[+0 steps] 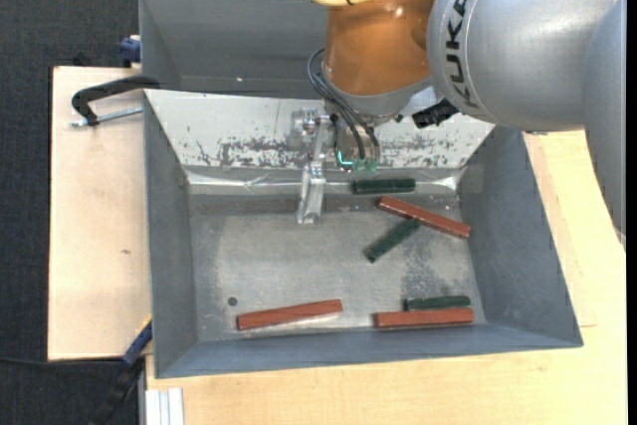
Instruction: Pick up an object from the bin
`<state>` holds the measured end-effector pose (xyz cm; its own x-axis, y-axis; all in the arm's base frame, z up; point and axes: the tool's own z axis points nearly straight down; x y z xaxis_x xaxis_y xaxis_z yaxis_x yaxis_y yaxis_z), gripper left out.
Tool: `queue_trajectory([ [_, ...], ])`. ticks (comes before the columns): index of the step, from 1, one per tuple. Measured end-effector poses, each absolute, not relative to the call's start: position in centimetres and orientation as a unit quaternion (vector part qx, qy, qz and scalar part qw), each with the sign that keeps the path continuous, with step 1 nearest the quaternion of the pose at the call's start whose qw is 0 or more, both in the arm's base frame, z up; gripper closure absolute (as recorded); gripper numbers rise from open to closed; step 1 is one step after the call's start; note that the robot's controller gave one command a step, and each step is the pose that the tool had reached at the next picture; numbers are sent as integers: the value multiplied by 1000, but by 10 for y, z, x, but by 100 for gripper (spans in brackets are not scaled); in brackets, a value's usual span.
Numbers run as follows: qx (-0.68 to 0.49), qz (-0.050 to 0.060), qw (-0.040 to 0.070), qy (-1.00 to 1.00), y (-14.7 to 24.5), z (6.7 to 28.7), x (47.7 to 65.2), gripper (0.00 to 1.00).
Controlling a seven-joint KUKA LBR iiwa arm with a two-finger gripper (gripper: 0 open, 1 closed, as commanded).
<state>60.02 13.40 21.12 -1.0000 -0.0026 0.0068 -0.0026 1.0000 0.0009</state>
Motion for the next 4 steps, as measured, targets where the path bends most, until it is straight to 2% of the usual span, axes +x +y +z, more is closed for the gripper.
queue_trajectory([
  [1,1,-1,-1,-1000,133,216,602,0],
  [2,110,-2,-5,-994,99,198,562,0],
  [3,146,0,-1,-989,73,121,561,0],
  [4,102,-1,2,-995,73,113,551,0],
])
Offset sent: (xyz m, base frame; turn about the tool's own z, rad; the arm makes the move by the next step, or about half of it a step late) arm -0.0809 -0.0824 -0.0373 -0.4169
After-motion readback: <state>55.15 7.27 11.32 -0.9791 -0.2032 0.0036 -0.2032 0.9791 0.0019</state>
